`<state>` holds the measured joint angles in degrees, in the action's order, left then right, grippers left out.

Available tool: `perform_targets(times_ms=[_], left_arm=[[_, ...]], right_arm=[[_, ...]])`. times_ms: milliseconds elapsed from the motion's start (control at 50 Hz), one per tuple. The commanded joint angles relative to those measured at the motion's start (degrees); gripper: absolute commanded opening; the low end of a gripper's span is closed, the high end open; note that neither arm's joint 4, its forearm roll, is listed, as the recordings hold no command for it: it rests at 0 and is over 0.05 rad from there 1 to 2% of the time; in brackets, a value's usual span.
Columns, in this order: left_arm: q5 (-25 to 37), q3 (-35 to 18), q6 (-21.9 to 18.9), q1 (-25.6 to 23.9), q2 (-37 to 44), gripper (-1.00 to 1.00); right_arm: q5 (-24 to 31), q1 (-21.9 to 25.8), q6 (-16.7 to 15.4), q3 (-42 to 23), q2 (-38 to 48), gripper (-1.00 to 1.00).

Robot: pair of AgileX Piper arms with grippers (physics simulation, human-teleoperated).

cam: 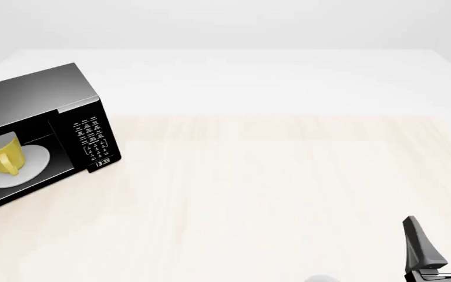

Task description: Put the yellow and white mug in the microwave and close it.

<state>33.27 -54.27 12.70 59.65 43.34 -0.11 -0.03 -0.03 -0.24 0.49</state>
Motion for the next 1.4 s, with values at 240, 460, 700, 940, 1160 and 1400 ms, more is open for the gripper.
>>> perform_targets(times_ms=[240, 460, 700, 940, 1160, 1400], left_arm=[[-3.27, 5.50, -1.78, 8.87, 3.94, 1.00], [-5.03, 6.78, -4.74, 13.11, 6.25, 1.00], [-7.98, 9.12, -7.28, 14.53, 9.10, 1.00], [-10.01, 11.25, -9.48, 13.41, 12.97, 1.00], [-10.93, 12.15, -9.80, 12.92, 14.83, 1.00], [-13.36, 13.27, -9.94, 10.27, 18.52, 1.00]], right_arm=[[0.00, 0.00, 0.00, 0.00, -0.01, 1.00], [0.00, -0.02, -0.01, 0.00, 0.00, 1.00], [0.00, 0.00, 0.00, 0.00, -0.01, 1.00], [0.00, 0.00, -0.01, 0.00, -0.01, 1.00], [0.00, -0.01, 0.00, 0.00, 0.02, 1.00], [0.00, 0.00, -0.01, 0.00, 0.00, 1.00]])
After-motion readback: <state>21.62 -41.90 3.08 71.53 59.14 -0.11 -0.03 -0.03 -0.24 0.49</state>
